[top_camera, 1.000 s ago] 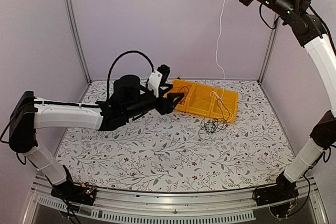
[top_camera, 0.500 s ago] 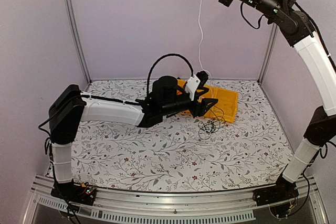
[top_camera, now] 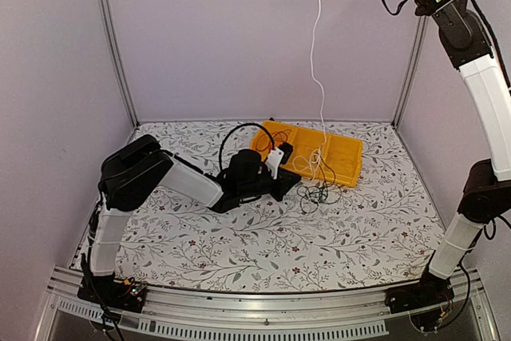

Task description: Untangle the cables

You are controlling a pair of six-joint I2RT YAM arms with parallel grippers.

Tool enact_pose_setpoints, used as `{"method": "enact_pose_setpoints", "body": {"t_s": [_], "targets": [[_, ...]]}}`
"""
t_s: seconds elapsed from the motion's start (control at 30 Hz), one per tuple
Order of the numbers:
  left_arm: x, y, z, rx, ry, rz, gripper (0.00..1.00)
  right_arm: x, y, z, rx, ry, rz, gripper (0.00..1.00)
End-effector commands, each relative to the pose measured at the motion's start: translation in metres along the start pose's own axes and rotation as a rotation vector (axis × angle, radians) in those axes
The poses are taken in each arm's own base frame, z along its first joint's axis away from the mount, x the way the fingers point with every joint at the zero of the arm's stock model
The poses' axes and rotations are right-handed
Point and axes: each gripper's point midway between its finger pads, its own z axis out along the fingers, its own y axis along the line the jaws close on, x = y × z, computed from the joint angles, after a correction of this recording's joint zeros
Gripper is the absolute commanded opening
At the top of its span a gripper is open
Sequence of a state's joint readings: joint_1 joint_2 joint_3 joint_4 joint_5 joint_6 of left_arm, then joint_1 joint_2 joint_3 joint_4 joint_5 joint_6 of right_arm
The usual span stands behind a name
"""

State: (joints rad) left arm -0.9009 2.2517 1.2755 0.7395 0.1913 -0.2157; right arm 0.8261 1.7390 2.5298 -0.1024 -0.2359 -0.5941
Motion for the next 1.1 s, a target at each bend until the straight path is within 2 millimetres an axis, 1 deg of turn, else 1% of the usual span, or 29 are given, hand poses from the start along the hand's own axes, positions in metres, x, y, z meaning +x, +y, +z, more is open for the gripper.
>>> {"method": "enact_pose_setpoints", "body": {"t_s": [0.0, 0.03, 0.07, 0.13, 0.17, 0.23, 0.27, 0.33, 0.37, 0.4, 0.43, 0.5, 0.57, 0.63, 0.7, 0.83, 0.97, 1.07], "targets": [[0.001, -0.001, -0.012, 0.026, -0.016, -0.045, 0.08, -0.054, -0.045, -0.014, 0.191, -0.123, -0.159, 0.0], [0.007, -0.001, -0.016, 0.027, -0.001, -0.051, 0.06, -0.06, -0.049, -0.016, 0.208, -0.139, -0.184, 0.0], [0.007, -0.002, -0.021, 0.029, -0.001, -0.056, 0.05, -0.063, -0.05, -0.017, 0.214, -0.152, -0.2, 0.0], [-0.004, -0.007, -0.031, 0.027, -0.022, -0.054, 0.05, -0.068, -0.049, -0.018, 0.215, -0.167, -0.24, 0.0], [-0.013, -0.008, -0.038, 0.012, -0.039, -0.045, 0.07, -0.066, -0.048, -0.017, 0.211, -0.16, -0.247, 0.0], [-0.033, -0.009, -0.056, -0.042, -0.071, -0.023, 0.22, -0.055, -0.043, -0.014, 0.19, -0.124, -0.248, 0.0], [-0.043, -0.009, -0.066, -0.074, -0.085, -0.013, 0.3, -0.046, -0.038, -0.011, 0.173, -0.099, -0.239, 0.0], [-0.055, -0.012, -0.086, -0.116, -0.097, 0.006, 0.41, -0.032, -0.029, -0.009, 0.139, -0.06, -0.214, 0.0], [-0.061, -0.013, -0.097, -0.13, -0.105, 0.011, 0.45, -0.026, -0.026, -0.01, 0.125, -0.045, -0.198, 0.0], [-0.071, -0.018, -0.11, -0.129, -0.124, 0.017, 0.47, -0.022, -0.023, -0.01, 0.114, -0.031, -0.185, 0.0], [-0.078, -0.023, -0.119, -0.123, -0.138, 0.026, 0.5, -0.017, -0.02, -0.009, 0.101, -0.014, -0.174, 0.0], [-0.094, -0.034, -0.131, -0.093, -0.168, 0.05, 0.54, -0.004, -0.011, -0.008, 0.067, 0.02, -0.15, 0.0], [-0.112, -0.049, -0.134, -0.028, -0.198, 0.087, 0.57, 0.004, -0.004, -0.007, 0.047, 0.038, -0.136, 0.0], [-0.125, -0.066, -0.13, 0.054, -0.211, 0.119, 0.59, 0.009, -0.001, -0.006, 0.036, 0.045, -0.125, 0.0], [-0.132, -0.081, -0.118, 0.141, -0.204, 0.129, 0.64, 0.015, 0.003, -0.004, 0.027, 0.053, -0.117, 0.0], [-0.142, -0.093, -0.091, 0.222, -0.205, 0.161, 0.66, 0.022, 0.008, -0.001, 0.012, 0.062, -0.103, 0.0], [-0.137, -0.098, -0.056, 0.269, -0.181, 0.146, 0.67, 0.029, 0.013, 0.001, -0.001, 0.073, -0.087, 0.0], [-0.123, -0.105, -0.03, 0.291, -0.153, 0.134, 0.65, 0.029, 0.014, 0.001, -0.003, 0.07, -0.071, 0.0]]}}
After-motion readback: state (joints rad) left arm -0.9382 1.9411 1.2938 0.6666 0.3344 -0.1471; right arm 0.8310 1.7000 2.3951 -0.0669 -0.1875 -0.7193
